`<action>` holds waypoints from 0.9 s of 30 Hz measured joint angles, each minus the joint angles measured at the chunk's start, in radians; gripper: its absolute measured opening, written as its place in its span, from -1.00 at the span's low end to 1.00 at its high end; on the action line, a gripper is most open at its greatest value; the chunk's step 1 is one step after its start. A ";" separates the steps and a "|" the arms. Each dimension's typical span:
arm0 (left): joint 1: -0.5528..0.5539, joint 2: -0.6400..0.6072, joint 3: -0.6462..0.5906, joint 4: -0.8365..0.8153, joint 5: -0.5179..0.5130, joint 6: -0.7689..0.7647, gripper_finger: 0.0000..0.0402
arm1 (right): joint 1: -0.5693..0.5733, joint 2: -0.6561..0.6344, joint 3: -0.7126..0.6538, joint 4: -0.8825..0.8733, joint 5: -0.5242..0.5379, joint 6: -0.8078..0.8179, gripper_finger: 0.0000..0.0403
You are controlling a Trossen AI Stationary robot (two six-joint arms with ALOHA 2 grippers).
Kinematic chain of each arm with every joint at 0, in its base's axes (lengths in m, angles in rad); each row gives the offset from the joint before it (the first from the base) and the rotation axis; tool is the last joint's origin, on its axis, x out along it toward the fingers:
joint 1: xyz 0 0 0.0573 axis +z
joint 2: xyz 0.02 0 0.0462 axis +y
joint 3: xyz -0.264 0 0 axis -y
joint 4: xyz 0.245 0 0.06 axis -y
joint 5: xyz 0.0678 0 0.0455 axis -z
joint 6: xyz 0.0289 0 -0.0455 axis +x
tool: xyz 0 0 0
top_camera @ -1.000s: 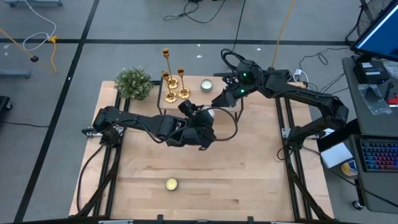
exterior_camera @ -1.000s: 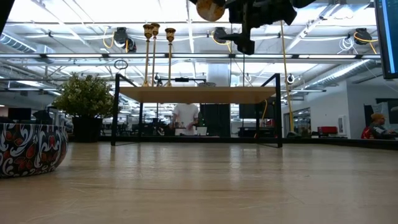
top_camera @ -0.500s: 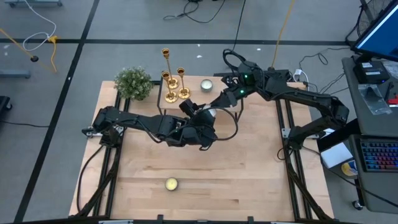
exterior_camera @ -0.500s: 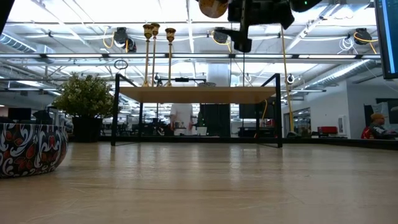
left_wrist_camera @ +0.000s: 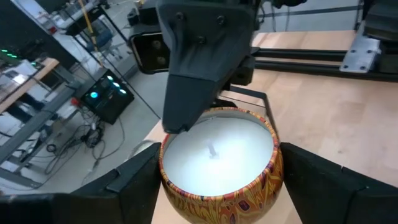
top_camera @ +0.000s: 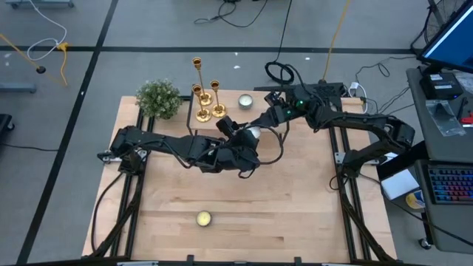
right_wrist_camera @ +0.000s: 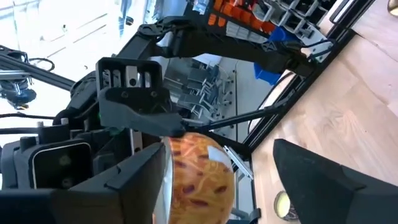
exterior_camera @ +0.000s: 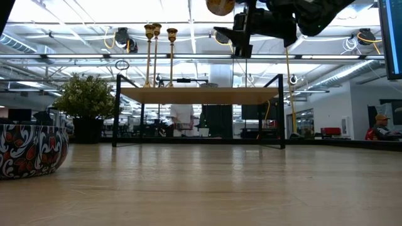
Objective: Pick & Place candle stick holders
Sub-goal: Put the orange scented candle on the shelf
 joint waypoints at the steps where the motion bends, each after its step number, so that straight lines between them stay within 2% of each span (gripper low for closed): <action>1: 0.001 0.000 0.000 0.001 0.012 0.000 0.45 | 0.001 0.000 -0.001 0.004 0.000 0.000 0.38; 16: 0.028 0.000 0.001 0.021 0.058 0.007 0.47 | 0.011 0.001 -0.002 0.028 0.001 -0.009 -0.44; 20: 0.029 -0.002 0.002 0.026 0.057 0.000 0.54 | 0.003 0.001 -0.002 0.039 0.002 -0.026 -0.55; 27: 0.030 -0.001 0.001 -0.030 0.060 0.008 0.70 | -0.029 0.000 -0.002 0.044 -0.001 -0.026 -0.62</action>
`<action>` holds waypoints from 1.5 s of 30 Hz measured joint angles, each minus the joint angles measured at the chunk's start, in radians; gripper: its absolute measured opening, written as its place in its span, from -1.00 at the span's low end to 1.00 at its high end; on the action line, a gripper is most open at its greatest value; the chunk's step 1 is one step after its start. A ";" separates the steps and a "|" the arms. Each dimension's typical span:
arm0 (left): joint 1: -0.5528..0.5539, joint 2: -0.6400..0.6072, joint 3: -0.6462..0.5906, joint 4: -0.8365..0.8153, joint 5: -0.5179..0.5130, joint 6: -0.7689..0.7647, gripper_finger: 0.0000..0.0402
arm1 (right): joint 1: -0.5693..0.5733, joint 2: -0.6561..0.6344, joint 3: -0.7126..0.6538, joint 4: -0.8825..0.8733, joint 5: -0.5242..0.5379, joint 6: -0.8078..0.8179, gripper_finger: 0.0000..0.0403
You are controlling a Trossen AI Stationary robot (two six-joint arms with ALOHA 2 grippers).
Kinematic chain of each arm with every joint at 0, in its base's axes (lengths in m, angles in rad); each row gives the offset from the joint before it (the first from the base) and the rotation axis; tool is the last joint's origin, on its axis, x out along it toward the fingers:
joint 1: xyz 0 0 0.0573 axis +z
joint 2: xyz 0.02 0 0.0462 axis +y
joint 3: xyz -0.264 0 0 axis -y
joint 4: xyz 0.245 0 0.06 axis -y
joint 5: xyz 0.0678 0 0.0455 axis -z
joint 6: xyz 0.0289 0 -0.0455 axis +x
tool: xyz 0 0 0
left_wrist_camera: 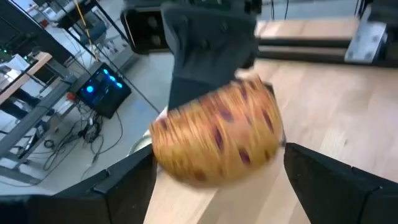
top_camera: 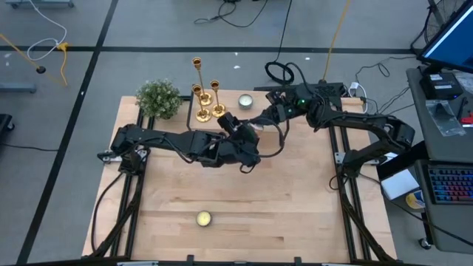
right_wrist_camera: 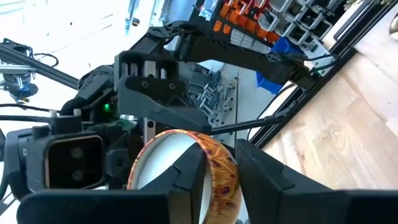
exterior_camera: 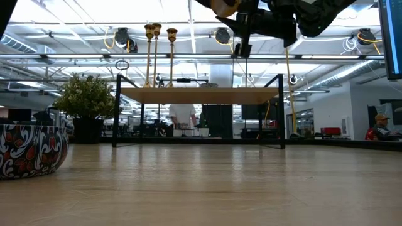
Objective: Pick & Place candle stick holders
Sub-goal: Put the orange scented candle on the shelf
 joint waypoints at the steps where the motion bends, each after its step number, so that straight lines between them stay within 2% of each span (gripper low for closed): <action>1: -0.001 0.000 0.000 -0.014 0.000 -0.001 0.71 | -0.003 0.000 0.000 -0.002 0.000 -0.001 -0.64; 13: 0.000 -0.009 -0.001 -0.150 -0.017 -0.100 0.61 | -0.050 0.000 0.002 0.010 0.008 -0.034 -0.97; 19: 0.000 -0.028 -0.001 -0.200 -0.057 -0.151 0.55 | -0.087 0.000 0.002 0.009 0.031 -0.061 -0.97; 31: -0.013 -0.056 -0.001 -0.265 -0.034 -0.280 0.55 | -0.234 -0.005 0.002 -0.056 0.040 -0.234 -0.99; 35: -0.013 -0.055 -0.001 -0.276 -0.001 -0.304 0.52 | -0.265 -0.028 0.007 -0.186 0.070 -0.400 -0.99; 39: -0.010 -0.055 -0.001 -0.293 0.022 -0.320 0.53 | -0.282 -0.075 0.075 -0.448 0.158 -0.672 -1.00; 42: -0.010 -0.055 -0.001 -0.297 0.026 -0.334 0.52 | -0.278 -0.101 0.173 -0.701 0.302 -0.911 -1.00; 45: -0.010 -0.055 -0.001 -0.297 0.045 -0.347 0.51 | -0.243 -0.105 0.274 -0.916 0.504 -1.127 -1.00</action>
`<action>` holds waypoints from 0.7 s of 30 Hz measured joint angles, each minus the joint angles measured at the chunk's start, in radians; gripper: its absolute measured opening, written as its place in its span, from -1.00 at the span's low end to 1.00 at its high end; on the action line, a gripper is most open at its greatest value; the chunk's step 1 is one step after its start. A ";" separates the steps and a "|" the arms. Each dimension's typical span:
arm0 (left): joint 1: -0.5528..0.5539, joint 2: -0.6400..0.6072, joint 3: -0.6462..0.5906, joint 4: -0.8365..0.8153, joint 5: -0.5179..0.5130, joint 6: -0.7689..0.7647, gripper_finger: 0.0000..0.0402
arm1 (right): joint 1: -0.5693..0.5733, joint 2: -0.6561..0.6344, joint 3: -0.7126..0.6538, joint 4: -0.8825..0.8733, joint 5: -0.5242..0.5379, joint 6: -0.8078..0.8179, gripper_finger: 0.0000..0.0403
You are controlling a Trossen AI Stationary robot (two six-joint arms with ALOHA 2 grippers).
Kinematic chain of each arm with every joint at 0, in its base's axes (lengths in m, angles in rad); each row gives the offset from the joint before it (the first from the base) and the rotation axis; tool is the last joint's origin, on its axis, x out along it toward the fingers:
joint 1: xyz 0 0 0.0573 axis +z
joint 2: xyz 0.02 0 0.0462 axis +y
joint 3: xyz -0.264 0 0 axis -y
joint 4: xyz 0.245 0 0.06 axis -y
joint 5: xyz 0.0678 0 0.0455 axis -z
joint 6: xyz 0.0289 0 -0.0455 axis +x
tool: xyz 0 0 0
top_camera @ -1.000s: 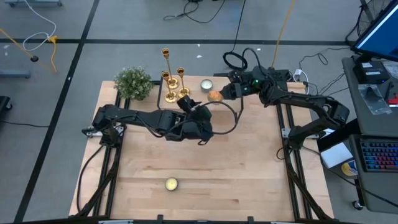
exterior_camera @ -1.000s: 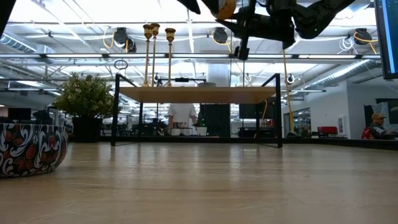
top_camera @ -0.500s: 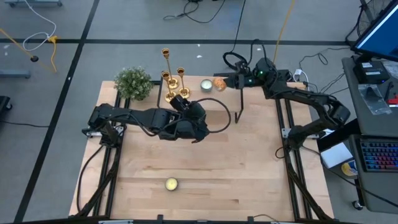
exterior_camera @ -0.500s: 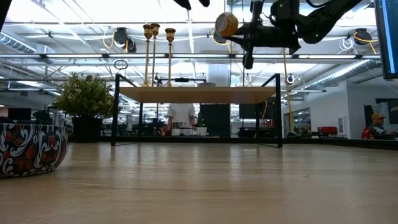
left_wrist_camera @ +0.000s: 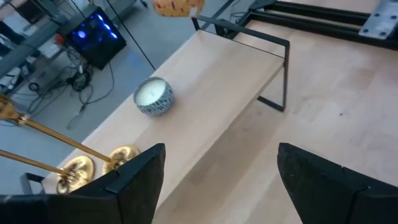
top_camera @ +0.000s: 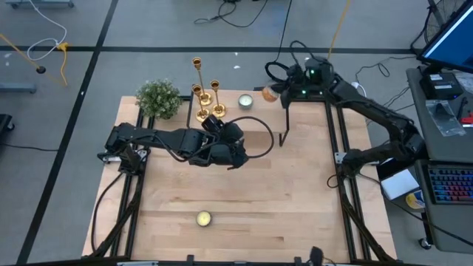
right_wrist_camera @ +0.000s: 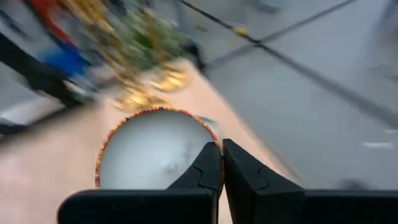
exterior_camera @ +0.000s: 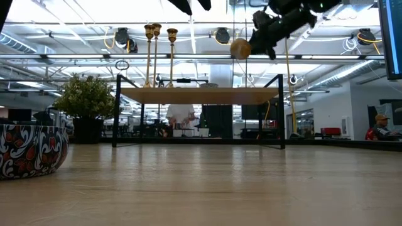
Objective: Pick & Place candle stick holders
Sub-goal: Put the orange scented candle on the shelf
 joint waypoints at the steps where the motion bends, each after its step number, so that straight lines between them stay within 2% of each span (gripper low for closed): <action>1: 0.000 0.000 0.000 0.000 0.005 -0.006 0.50 | 0.017 0.000 0.025 -0.050 0.063 -0.060 -1.00; 4: 0.000 0.000 0.000 0.000 0.007 -0.022 0.50 | 0.074 0.000 0.063 -0.129 0.204 -0.187 -0.99; 10: -0.004 0.000 0.000 0.001 0.008 -0.062 0.50 | 0.179 0.020 0.064 -0.151 0.409 -0.344 -0.99; 21: -0.047 0.000 0.000 0.003 0.000 -0.129 0.51 | 0.200 0.121 0.064 -0.139 0.477 -0.429 -0.98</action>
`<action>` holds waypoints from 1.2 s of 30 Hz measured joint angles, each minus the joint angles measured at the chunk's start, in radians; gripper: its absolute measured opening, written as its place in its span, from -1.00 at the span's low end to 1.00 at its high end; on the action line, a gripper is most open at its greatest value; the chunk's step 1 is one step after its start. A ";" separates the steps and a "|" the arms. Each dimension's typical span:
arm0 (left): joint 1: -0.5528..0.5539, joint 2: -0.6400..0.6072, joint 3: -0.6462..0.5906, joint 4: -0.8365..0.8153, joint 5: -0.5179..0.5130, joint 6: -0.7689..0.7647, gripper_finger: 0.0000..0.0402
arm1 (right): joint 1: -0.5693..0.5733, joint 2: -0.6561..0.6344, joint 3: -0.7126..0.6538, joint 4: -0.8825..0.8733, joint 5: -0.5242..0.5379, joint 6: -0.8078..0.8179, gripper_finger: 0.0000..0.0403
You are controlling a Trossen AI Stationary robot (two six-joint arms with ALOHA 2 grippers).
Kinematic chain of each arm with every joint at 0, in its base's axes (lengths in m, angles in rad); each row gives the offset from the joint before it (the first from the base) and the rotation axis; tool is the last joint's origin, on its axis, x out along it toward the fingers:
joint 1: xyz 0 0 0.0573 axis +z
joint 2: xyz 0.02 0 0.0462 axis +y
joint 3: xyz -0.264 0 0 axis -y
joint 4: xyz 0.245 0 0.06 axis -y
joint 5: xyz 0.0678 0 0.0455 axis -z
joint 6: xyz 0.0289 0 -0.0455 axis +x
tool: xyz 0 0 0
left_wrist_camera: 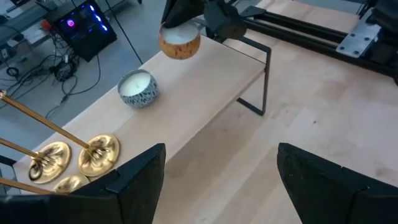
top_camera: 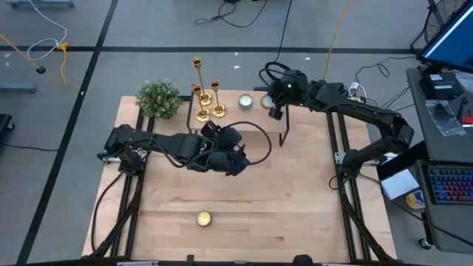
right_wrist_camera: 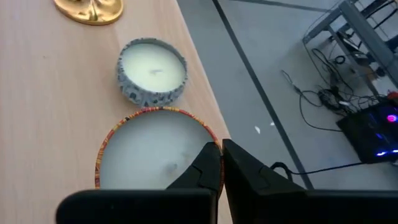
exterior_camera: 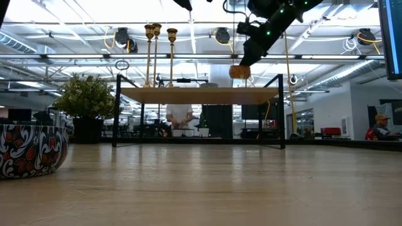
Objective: Pick & Place candle stick holders
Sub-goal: Put the orange scented candle on the shelf
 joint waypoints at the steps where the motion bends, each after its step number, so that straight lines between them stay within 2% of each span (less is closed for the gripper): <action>1: -0.002 0.000 0.000 0.000 0.000 -0.005 0.50 | 0.000 0.004 0.000 0.000 -0.006 0.000 -0.98; 19: -0.022 0.000 0.000 -0.001 0.000 -0.008 0.51 | 0.010 0.078 -0.002 -0.017 0.000 -0.028 -0.98; 27: -0.033 0.000 0.000 -0.002 -0.001 -0.009 0.50 | 0.010 0.089 -0.002 0.034 0.022 -0.053 -0.97; 36: -0.035 0.000 0.000 -0.002 0.000 -0.008 0.48 | 0.008 0.089 -0.002 0.060 0.019 -0.072 -0.68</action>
